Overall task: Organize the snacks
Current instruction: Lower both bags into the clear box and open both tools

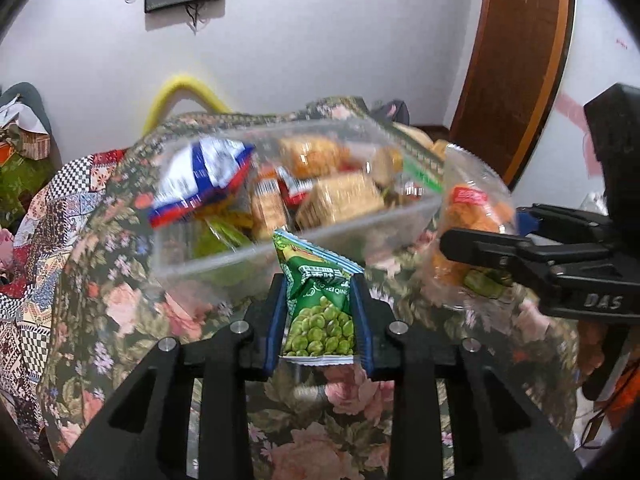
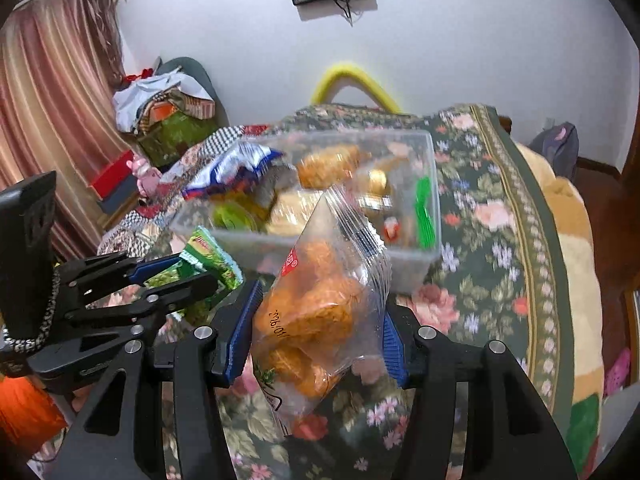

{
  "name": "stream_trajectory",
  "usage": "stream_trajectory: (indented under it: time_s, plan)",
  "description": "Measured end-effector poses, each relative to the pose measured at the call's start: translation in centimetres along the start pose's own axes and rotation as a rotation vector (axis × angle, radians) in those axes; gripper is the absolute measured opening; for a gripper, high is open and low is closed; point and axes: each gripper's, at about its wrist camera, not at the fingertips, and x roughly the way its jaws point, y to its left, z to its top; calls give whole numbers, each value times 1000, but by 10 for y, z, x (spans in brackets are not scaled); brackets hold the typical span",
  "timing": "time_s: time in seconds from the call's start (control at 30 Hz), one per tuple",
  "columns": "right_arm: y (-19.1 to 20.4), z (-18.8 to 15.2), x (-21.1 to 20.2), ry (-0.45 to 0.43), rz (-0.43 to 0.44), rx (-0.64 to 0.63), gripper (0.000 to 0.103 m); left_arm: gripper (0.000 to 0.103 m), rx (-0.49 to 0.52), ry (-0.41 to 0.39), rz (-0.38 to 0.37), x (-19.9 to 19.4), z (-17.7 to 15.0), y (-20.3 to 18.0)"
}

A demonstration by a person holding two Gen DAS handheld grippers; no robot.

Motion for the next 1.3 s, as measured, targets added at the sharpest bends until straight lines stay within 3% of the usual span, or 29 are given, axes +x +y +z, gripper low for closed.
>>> stream_trajectory:
  time_s: [0.33, 0.6, 0.9, 1.07, 1.3]
  plan:
    - [18, 50, 13, -60, -3, -65, 51, 31, -29, -76, 41, -4, 44, 13]
    - [16, 88, 39, -41, -53, -118, 51, 31, -61, -47, 64, 32, 71, 23]
    - [-5, 95, 67, 23, -65, -62, 55, 31, -49, -18, 81, 64, 83, 19]
    - [-8, 90, 58, -3, -77, -51, 66, 35, -53, -4, 94, 68, 80, 23]
    - [-9, 91, 16, -78, -95, -37, 66, 35, -97, -48, 82, 30, 80, 31]
